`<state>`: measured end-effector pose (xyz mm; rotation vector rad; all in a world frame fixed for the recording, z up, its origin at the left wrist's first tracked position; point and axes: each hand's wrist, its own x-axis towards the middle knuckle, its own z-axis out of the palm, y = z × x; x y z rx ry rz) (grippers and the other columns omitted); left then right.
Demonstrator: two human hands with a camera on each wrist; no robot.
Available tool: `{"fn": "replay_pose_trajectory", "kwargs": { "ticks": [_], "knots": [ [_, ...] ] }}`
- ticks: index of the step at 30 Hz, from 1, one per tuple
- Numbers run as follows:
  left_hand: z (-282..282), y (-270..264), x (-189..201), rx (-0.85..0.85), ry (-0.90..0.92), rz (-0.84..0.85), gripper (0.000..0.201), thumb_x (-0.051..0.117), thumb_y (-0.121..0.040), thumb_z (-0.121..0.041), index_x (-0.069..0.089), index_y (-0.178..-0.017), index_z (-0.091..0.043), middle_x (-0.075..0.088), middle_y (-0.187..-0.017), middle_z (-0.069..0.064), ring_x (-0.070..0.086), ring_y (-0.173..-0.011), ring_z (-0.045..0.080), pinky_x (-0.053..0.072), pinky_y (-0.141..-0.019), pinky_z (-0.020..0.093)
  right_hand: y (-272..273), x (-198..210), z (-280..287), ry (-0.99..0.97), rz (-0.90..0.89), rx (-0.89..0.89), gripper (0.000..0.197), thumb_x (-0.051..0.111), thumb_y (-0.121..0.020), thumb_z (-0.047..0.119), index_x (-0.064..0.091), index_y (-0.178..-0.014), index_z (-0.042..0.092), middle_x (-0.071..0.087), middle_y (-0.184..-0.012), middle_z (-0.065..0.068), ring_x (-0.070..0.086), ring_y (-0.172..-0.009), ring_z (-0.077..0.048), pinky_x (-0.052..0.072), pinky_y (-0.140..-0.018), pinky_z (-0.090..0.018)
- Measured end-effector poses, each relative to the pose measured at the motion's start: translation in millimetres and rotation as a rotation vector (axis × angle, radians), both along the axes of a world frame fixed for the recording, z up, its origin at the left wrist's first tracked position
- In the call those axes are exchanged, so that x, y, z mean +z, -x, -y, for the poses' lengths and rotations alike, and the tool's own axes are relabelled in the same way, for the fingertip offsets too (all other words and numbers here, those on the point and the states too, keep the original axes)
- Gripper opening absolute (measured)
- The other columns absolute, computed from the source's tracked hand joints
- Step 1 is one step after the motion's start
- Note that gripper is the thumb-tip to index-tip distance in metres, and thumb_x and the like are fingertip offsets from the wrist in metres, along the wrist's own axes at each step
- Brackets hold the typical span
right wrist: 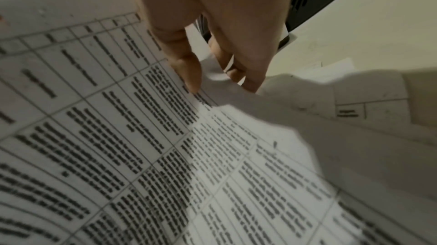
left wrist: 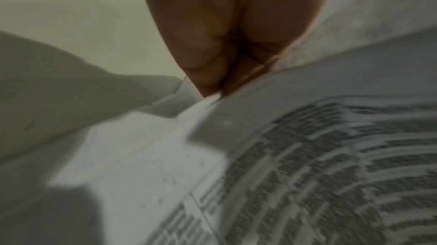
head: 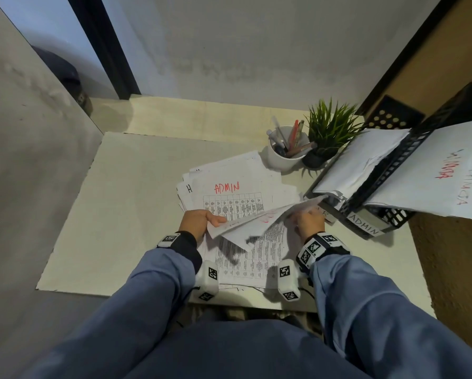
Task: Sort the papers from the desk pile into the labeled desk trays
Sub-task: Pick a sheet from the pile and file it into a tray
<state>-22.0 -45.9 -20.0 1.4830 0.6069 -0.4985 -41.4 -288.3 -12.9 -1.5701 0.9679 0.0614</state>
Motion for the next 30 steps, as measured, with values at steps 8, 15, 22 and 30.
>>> {"fn": "replay_pose_trajectory", "kwargs": {
  "ticks": [8, 15, 22, 30],
  "knots": [
    [-9.7, -7.6, -1.8, -0.028, -0.592, 0.010, 0.024, 0.050, -0.085, -0.002, 0.062, -0.105, -0.007, 0.059, -0.103, 0.016, 0.055, -0.095, 0.034, 0.043, -0.085, 0.031, 3.5, 5.8, -4.2, 0.057, -0.294, 0.123, 0.003, 0.058, -0.080, 0.002, 0.057, -0.078, 0.000, 0.057, -0.088, -0.016, 0.053, -0.079, -0.023, 0.039, -0.047, -0.026],
    [-12.1, -5.8, -2.9, -0.083, -0.541, 0.077, 0.029, 0.070, -0.076, -0.010, 0.064, -0.104, -0.007, 0.067, -0.107, 0.014, 0.062, -0.098, 0.032, 0.049, -0.085, 0.032, 4.4, 0.0, -2.0, 0.060, -0.275, 0.167, 0.005, 0.062, -0.077, 0.000, 0.065, -0.078, 0.003, 0.056, -0.082, -0.010, 0.054, -0.079, -0.021, 0.048, -0.065, -0.035],
    [-23.3, 5.9, -12.0, 0.022, -0.255, 0.143, 0.052, 0.029, -0.059, 0.013, 0.068, -0.045, -0.018, 0.067, -0.093, 0.007, 0.059, -0.093, 0.033, 0.052, -0.088, 0.041, 1.9, -33.5, 7.5, 0.135, -0.282, 0.266, 0.025, 0.046, -0.089, 0.019, 0.053, -0.070, 0.034, 0.058, -0.090, 0.005, 0.055, -0.082, -0.014, 0.031, -0.057, -0.015],
    [-10.2, 5.9, 16.4, 0.015, 0.042, -0.010, 0.039, 0.040, -0.070, 0.017, 0.056, -0.045, -0.008, 0.060, -0.066, 0.014, 0.055, -0.057, 0.025, 0.047, -0.053, 0.022, 9.1, 17.1, -5.9, 0.138, -0.118, 0.227, 0.025, 0.046, -0.080, -0.014, 0.055, -0.064, 0.003, 0.054, -0.066, -0.007, 0.051, -0.071, -0.023, 0.042, -0.045, -0.012]
  ]
}}
